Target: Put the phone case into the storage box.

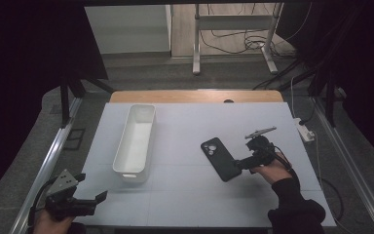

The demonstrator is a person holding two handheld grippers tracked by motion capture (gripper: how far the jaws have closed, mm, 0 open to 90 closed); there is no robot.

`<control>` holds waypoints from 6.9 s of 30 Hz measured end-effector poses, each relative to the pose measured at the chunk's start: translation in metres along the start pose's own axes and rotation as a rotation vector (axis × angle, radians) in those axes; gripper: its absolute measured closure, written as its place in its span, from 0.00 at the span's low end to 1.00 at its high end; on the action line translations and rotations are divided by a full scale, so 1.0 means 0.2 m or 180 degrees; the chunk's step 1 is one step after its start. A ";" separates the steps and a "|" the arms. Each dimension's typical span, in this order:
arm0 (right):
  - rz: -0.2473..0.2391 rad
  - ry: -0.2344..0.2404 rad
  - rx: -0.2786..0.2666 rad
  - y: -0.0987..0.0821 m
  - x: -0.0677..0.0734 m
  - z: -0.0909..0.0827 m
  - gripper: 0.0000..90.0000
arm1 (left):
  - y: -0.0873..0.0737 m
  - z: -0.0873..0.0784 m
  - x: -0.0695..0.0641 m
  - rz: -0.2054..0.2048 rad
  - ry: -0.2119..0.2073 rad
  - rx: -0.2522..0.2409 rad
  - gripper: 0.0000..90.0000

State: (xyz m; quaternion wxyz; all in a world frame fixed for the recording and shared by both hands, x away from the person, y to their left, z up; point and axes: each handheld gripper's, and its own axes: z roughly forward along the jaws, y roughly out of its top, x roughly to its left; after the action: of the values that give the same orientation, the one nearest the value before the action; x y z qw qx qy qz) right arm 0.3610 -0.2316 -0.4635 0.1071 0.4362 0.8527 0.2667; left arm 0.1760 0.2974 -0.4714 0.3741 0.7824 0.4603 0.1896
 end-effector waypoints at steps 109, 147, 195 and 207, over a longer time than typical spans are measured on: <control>-0.0258 -0.0045 0.0190 0.02 0.22 0.21 0.17 | 0.06 -0.01 -0.02 -0.0012 -0.0143 -0.0018 0.00; -0.0447 0.0539 -0.0624 -0.07 0.27 -0.14 0.17 | 0.51 0.24 -0.15 0.0574 -0.0892 -0.0410 0.00; -0.0589 0.0771 -0.0789 -0.14 0.34 -0.22 0.16 | 0.74 0.52 -0.34 0.0976 -0.1473 -0.0520 0.00; -0.0744 0.0992 -0.0882 -0.14 0.39 -0.22 0.16 | 0.71 0.51 -0.35 0.1024 -0.1525 -0.0582 0.00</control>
State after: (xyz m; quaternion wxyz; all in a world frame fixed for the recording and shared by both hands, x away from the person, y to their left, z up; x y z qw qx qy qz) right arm 0.2781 -0.1982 -0.4382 0.0633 0.2692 0.8589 0.4311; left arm 0.2882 0.1537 -0.4258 0.5061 0.8308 0.2101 0.0971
